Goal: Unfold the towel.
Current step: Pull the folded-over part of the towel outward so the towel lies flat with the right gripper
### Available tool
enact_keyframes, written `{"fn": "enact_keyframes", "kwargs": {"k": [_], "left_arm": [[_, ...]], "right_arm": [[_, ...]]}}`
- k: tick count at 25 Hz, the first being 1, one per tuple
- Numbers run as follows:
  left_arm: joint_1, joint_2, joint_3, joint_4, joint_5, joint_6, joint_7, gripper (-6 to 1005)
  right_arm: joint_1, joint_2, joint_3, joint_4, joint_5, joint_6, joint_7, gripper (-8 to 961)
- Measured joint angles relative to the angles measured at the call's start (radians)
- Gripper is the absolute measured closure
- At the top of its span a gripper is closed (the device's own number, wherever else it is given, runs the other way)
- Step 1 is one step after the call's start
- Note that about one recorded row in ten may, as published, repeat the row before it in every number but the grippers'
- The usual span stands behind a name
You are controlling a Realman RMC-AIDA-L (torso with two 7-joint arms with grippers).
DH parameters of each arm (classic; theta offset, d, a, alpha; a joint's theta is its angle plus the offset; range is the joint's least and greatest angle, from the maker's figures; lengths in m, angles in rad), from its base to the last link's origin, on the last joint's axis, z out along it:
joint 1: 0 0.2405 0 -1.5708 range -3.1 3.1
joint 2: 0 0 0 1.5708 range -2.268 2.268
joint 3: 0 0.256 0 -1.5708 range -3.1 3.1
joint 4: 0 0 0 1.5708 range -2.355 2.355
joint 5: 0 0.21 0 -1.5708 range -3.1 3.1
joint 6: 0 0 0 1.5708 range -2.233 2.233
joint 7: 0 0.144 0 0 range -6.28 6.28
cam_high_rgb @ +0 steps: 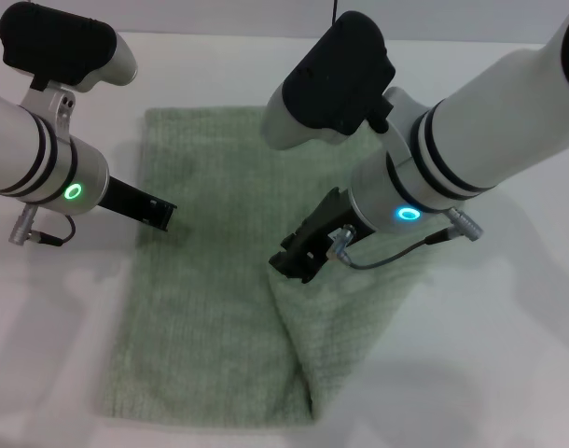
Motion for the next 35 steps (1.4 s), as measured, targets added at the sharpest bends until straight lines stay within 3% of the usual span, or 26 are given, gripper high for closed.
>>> {"fn": "enact_keyframes", "kwargs": {"k": [16,22,35], "left_arm": [[0.003,0.000,0.000,0.000,0.000,0.000,0.000,1001],[0.002,0.000,0.000,0.000,0.001,-0.001,-0.001,1001],[0.002,0.000,0.001,0.000,0.002,-0.006,-0.002,1001]], "right_arm": [[0.023,0.000,-0.066,-0.066,-0.032,-0.082,0.012,284],[0.030,0.001,-0.070,-0.105,-0.030,-0.103,0.012,177],[0.042,0.003,-0.083,-0.140,-0.011,-0.120,0.013,205]]}}
